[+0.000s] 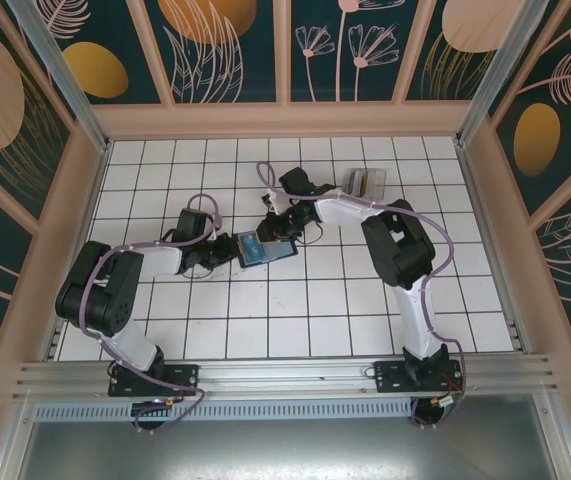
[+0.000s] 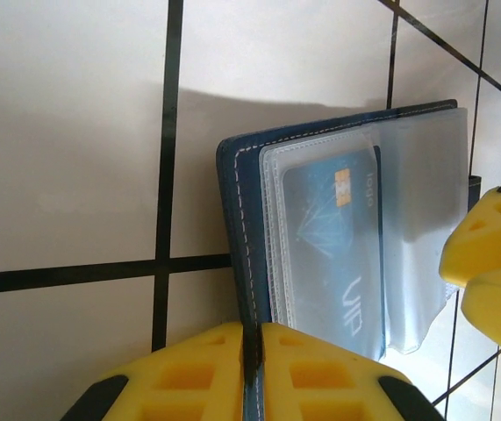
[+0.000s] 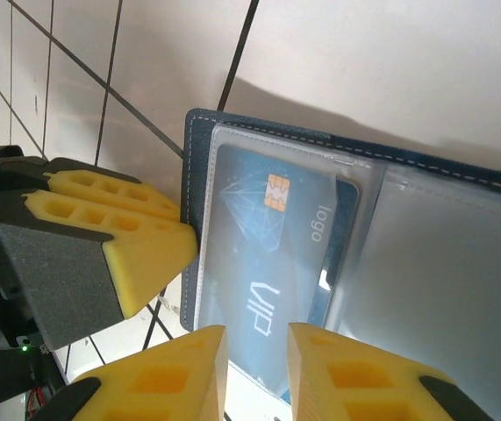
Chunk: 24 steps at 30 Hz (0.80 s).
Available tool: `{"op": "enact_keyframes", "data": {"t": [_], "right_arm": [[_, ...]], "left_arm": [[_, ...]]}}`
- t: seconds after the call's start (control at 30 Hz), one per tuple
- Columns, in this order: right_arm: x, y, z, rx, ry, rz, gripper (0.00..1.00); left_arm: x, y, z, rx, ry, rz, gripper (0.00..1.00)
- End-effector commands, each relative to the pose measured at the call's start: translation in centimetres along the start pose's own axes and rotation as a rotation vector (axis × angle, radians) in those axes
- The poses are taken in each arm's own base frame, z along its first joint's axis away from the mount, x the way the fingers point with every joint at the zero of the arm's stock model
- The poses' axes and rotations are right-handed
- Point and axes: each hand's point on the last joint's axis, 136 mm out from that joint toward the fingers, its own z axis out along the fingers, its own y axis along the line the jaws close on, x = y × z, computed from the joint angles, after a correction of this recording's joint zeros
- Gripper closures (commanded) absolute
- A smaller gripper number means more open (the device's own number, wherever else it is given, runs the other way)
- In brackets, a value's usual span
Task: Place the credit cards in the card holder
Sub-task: Insert the credit card into the card slot.
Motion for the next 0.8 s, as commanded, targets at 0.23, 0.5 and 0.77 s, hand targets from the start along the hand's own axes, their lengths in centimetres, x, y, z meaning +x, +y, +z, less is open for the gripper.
{"op": "enact_keyframes", "data": {"t": [0.23,0.5,0.77], "right_arm": [[1.2,0.0,1.3,0.044,0.038,0.0,0.7],[1.6,-1.5,2.2,0.096,0.056,0.019,0.69],[2.0,-1.5,2.3,0.11,0.063,0.018,0.64]], "left_arm": [[0.5,0.5,-0.2,0.002,0.005,-0.004,0.86],[0.7,0.8,0.0,-0.001,0.014,0.005,0.87],[0.4,0.7,0.0,0.006,0.017,0.009,0.87]]}}
